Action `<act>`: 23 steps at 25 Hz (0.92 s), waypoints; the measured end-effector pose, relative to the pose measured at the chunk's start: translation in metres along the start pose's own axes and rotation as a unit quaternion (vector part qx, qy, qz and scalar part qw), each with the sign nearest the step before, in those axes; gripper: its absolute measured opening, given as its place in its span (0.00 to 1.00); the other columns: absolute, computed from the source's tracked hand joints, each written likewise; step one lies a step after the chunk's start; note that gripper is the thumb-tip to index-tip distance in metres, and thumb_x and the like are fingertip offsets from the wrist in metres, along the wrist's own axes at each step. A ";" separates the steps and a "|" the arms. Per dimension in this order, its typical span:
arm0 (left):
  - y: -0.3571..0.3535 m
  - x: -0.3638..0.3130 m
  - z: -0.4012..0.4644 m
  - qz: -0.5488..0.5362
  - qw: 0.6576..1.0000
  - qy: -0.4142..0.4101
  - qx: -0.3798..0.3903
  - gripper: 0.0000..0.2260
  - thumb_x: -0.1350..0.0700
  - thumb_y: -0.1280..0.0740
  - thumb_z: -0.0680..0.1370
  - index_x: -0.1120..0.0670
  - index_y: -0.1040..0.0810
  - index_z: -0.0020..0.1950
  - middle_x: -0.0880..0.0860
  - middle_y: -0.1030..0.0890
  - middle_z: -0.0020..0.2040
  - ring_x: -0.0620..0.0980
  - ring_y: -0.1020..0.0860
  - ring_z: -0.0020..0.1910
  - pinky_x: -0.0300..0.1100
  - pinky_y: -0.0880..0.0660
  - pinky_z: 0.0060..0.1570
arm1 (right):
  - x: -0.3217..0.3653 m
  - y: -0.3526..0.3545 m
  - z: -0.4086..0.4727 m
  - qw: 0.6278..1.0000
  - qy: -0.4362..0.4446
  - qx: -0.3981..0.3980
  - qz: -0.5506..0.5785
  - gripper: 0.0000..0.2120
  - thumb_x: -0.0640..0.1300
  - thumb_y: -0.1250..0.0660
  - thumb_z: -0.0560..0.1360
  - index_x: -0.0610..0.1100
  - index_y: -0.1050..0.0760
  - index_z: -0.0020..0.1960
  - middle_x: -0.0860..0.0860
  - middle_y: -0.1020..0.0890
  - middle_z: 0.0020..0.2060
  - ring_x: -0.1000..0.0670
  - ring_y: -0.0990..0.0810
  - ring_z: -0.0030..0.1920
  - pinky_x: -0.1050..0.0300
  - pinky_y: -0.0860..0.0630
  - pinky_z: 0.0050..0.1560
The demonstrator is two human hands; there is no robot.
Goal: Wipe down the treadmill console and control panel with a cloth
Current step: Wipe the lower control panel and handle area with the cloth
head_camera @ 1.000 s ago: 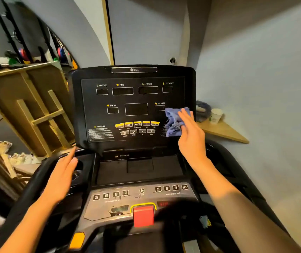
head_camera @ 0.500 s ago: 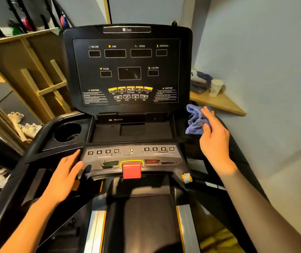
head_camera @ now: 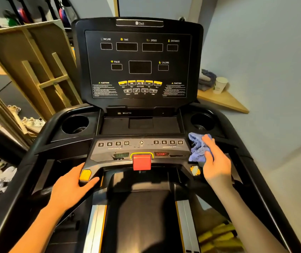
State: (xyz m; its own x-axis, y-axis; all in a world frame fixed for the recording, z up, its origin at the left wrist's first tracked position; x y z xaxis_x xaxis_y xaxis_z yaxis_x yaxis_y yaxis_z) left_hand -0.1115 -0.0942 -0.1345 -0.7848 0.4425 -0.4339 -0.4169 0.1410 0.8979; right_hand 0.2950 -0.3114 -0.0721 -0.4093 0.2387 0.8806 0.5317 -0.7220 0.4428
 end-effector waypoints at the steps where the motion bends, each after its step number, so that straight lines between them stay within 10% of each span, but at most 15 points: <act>1: 0.001 -0.002 -0.001 0.001 1.000 -0.010 -0.014 0.20 0.32 0.35 0.71 0.35 0.31 0.60 0.44 0.19 0.50 0.42 0.23 0.43 0.36 0.28 0.38 | -0.002 -0.004 -0.006 1.000 0.020 0.009 -0.022 0.22 0.32 0.41 0.83 0.42 0.30 0.76 0.45 0.29 0.75 0.45 0.31 0.76 0.84 0.39 0.60; 6: -0.004 0.006 0.001 0.008 0.998 -0.037 -0.051 0.24 0.32 0.35 0.71 0.45 0.25 0.59 0.45 0.17 0.47 0.43 0.21 0.40 0.35 0.27 0.34 | -0.025 -0.026 -0.040 0.986 0.083 0.084 -0.121 0.26 0.32 0.43 0.82 0.53 0.34 0.76 0.54 0.33 0.77 0.68 0.39 0.74 0.72 0.41 0.72; 10: -0.009 0.014 0.004 0.010 0.998 -0.037 -0.054 0.30 0.28 0.39 0.71 0.49 0.25 0.62 0.46 0.17 0.47 0.44 0.20 0.41 0.36 0.25 0.35 | -0.024 -0.050 -0.051 0.940 0.197 0.107 -0.259 0.17 0.36 0.47 0.81 0.42 0.28 0.66 0.44 0.29 0.66 0.34 0.27 0.69 0.60 0.43 0.74; 16: -0.007 0.013 0.003 0.006 0.997 -0.031 -0.066 0.30 0.27 0.40 0.70 0.49 0.24 0.60 0.45 0.17 0.46 0.43 0.21 0.39 0.36 0.25 0.35 | -0.035 -0.060 -0.052 0.894 0.201 0.090 -0.391 0.30 0.54 0.46 0.84 0.39 0.40 0.80 0.41 0.39 0.81 0.35 0.44 0.81 0.38 0.44 0.80; 23: -0.006 0.010 0.003 0.017 0.997 -0.032 -0.071 0.26 0.33 0.34 0.71 0.50 0.24 0.59 0.46 0.17 0.45 0.42 0.23 0.38 0.33 0.29 0.33 | -0.021 -0.079 -0.037 0.890 0.099 0.055 -0.441 0.33 0.60 0.53 0.84 0.43 0.46 0.83 0.41 0.43 0.82 0.32 0.45 0.80 0.35 0.38 0.75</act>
State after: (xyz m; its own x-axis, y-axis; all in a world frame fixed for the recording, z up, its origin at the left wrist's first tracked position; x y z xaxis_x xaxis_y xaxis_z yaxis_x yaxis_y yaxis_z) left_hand -0.1151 -0.0876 -0.1442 -0.7708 0.5016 -0.3928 -0.4545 -0.0009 0.8908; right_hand 0.2339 -0.2832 -0.1320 -0.8202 0.5548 0.1392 0.0026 -0.2396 0.9709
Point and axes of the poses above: each hand's wrist, its own z-axis towards the middle knuckle, its own y-axis out of the back of the hand, x = y × z, the point moved 6 cm from there along z, towards the middle knuckle
